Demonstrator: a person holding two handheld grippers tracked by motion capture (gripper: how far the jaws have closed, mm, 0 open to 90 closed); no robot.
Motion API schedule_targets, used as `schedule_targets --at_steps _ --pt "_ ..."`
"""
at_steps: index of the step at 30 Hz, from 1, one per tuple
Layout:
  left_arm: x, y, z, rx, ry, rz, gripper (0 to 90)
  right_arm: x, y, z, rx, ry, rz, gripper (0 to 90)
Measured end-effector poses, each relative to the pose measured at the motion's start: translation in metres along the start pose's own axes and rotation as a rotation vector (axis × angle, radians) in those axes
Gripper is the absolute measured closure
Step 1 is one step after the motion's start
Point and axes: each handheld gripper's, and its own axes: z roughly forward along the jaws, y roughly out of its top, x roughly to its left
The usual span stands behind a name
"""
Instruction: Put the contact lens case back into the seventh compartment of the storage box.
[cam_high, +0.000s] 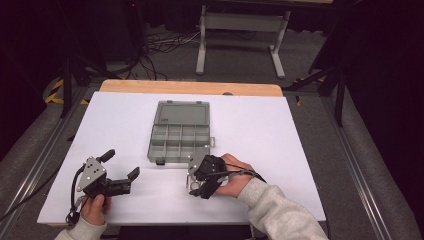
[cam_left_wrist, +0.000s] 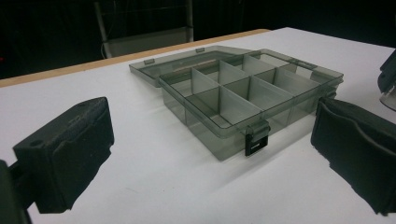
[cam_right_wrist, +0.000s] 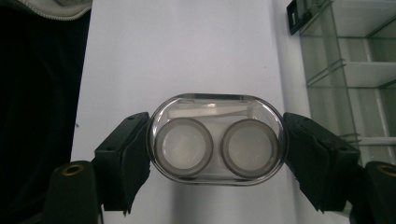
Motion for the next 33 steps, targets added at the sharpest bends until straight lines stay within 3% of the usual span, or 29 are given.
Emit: schedule_targets --at_steps 14,33 --pt "0.000 0.000 0.000 0.000 0.000 0.000 0.1 -0.010 0.007 -0.020 -0.056 -0.061 -0.002 26.3" --pt "0.000 0.000 0.000 0.002 0.000 0.005 0.1 -0.024 0.014 -0.031 -0.100 -0.120 0.017 26.3"
